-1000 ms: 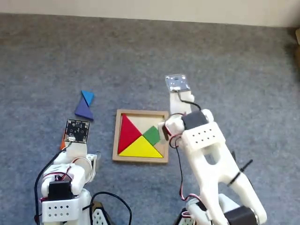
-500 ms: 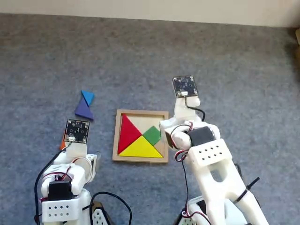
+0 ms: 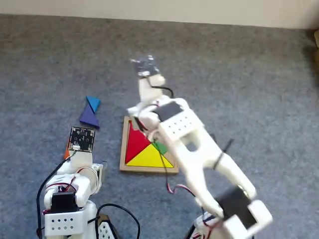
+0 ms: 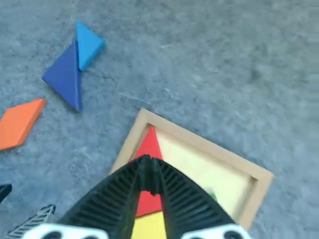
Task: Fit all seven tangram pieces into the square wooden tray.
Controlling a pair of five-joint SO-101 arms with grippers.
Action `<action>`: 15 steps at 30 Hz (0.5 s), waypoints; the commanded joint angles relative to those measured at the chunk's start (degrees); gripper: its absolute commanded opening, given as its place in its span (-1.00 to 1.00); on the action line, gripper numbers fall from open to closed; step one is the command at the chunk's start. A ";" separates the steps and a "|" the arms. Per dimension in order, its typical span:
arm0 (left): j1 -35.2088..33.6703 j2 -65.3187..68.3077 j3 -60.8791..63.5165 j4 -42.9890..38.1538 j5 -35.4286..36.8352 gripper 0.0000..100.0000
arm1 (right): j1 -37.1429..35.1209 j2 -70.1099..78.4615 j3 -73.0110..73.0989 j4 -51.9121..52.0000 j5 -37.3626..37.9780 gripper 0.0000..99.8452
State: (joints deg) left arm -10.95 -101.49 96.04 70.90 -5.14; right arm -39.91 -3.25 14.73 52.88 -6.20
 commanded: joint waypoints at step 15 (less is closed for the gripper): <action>-0.31 -2.86 1.19 0.26 0.53 -0.57 | 4.00 -2.68 -20.97 38.29 0.97 -0.99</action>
State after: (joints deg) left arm -10.95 -101.49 96.04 70.90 -5.14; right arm -39.12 0.00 -1.10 83.21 -5.93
